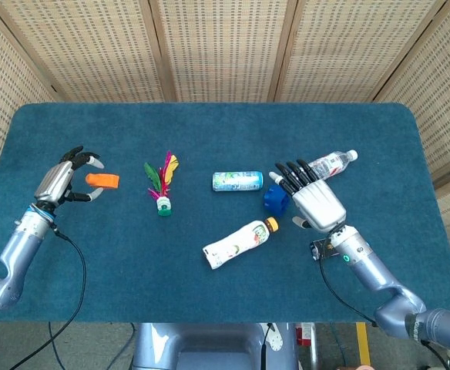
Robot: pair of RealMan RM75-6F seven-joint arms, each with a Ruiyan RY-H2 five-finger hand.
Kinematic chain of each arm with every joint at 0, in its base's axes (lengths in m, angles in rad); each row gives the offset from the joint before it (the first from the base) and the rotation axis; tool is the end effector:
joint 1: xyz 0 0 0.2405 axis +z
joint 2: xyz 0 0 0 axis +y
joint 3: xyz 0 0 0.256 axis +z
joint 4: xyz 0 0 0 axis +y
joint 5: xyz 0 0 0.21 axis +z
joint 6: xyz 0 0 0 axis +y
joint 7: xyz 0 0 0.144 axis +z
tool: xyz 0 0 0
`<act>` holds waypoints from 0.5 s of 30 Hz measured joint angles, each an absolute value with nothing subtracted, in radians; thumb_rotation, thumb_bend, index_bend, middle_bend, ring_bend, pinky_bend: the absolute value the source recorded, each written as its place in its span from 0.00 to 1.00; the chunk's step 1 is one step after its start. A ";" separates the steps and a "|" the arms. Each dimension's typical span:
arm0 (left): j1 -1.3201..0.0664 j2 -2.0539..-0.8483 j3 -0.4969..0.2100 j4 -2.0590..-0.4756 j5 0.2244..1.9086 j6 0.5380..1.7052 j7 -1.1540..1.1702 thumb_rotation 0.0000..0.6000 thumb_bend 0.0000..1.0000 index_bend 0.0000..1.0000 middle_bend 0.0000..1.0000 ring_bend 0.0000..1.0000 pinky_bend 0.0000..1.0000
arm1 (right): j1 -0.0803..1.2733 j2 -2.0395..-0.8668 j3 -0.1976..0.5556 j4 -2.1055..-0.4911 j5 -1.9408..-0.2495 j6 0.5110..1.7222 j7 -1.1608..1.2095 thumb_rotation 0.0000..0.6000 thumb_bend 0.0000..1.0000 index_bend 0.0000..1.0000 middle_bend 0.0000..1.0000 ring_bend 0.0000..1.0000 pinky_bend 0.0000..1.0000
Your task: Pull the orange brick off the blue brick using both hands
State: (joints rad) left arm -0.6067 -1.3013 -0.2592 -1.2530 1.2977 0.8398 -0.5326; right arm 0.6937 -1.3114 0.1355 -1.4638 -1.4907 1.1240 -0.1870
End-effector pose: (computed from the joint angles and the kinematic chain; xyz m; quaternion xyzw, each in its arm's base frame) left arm -0.2559 0.3870 0.1044 -0.5708 -0.5465 -0.4596 0.4053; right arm -0.1635 -0.3501 0.0750 0.7657 -0.2046 0.4187 0.4433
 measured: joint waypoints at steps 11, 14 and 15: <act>-0.557 -1.251 -0.236 -1.318 1.293 0.917 -0.492 1.00 0.08 0.00 0.00 0.00 0.00 | 0.578 -1.210 0.103 -1.550 -1.541 1.281 -0.198 1.00 0.00 0.00 0.00 0.00 0.00; -0.523 -1.226 -0.226 -1.360 1.292 0.972 -0.454 1.00 0.05 0.00 0.00 0.00 0.00 | 0.518 -1.191 0.079 -1.553 -1.555 1.345 -0.150 1.00 0.00 0.00 0.00 0.00 0.00; -0.504 -1.215 -0.221 -1.379 1.293 1.001 -0.433 1.00 0.05 0.00 0.00 0.00 0.00 | 0.497 -1.188 0.072 -1.553 -1.555 1.364 -0.136 1.00 0.00 0.00 0.00 0.00 0.00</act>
State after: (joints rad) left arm -0.5045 -1.2147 -0.2207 -1.3792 1.2926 1.0013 -0.4328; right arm 0.4975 -1.1876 0.0720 -1.5531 -1.5550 1.3645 -0.1365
